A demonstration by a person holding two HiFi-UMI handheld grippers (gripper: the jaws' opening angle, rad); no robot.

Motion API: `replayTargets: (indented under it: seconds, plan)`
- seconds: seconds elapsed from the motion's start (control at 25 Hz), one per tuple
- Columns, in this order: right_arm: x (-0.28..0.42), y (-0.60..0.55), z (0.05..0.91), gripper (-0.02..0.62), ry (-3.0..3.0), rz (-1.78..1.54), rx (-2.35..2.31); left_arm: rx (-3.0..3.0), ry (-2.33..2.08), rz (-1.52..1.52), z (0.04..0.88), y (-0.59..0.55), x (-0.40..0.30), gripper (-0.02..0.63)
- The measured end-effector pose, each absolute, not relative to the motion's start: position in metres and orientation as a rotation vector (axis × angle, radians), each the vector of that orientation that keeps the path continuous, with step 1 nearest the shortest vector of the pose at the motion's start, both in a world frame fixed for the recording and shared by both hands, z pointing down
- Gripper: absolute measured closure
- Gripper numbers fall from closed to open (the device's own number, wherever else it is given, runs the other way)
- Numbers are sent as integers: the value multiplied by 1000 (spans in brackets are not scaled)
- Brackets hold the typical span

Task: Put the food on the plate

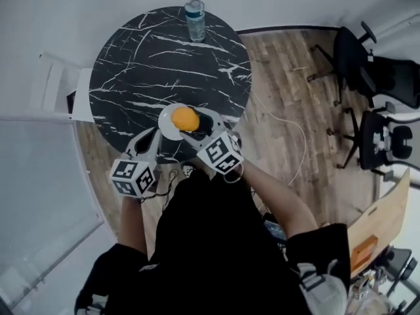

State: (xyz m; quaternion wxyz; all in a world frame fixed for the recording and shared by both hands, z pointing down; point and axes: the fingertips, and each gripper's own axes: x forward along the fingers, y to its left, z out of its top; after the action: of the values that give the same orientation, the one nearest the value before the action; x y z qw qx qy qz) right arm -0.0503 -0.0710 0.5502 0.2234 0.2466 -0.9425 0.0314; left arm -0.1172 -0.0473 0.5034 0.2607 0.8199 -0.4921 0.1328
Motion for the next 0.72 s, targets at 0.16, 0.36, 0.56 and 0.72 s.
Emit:
replayTargets:
  seconds: [0.16, 0.36, 0.56, 0.72]
  plan:
    - [-41, -64, 563, 299, -2554, 133, 791, 2193, -1081, 206, 509, -49, -92, 462]
    - [-33, -54, 567, 299, -2537, 158, 871, 2098, -852, 54, 520, -52, -68, 330]
    - [-39, -54, 560, 299, -2553, 122, 876, 2014, -796, -34, 531, -57, -67, 290]
    - [-58, -51, 557, 299, -2576, 63, 804, 2009, -795, -58, 531, -61, -72, 290]
